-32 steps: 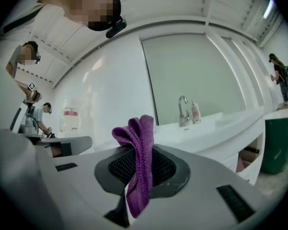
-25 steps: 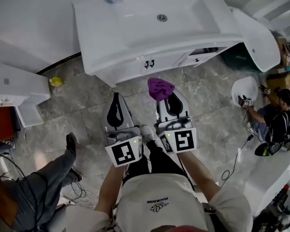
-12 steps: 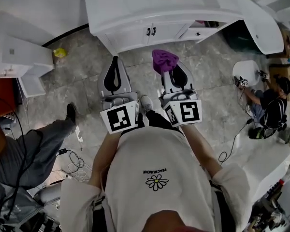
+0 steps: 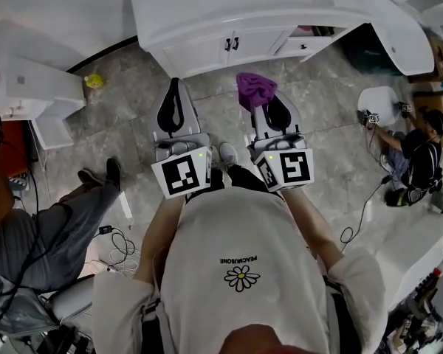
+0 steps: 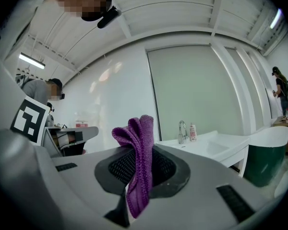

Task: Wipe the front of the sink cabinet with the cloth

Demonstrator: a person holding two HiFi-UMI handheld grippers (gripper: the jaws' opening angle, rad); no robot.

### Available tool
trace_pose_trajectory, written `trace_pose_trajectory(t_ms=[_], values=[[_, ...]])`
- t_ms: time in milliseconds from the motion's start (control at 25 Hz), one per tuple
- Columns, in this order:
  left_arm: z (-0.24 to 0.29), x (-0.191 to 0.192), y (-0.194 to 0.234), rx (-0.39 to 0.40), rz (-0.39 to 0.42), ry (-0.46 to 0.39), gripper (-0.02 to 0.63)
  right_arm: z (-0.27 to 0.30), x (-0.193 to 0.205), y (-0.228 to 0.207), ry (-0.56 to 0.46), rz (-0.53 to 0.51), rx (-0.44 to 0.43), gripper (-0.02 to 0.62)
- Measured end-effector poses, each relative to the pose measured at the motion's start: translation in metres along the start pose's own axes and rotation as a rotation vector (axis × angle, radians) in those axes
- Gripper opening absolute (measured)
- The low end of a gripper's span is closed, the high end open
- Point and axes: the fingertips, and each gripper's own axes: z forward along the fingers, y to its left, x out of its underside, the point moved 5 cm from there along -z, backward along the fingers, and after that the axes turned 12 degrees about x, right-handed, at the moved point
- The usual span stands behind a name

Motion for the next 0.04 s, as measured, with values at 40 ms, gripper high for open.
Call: trace_pose_trajectory(t_ms=[40], values=[[0.0041, -0.0001, 0.0029, -0.001, -0.001, 0.002, 0.005, 0.0039, 0.0010, -0.0006, 0.009, 0.008, 0.003, 0.057]])
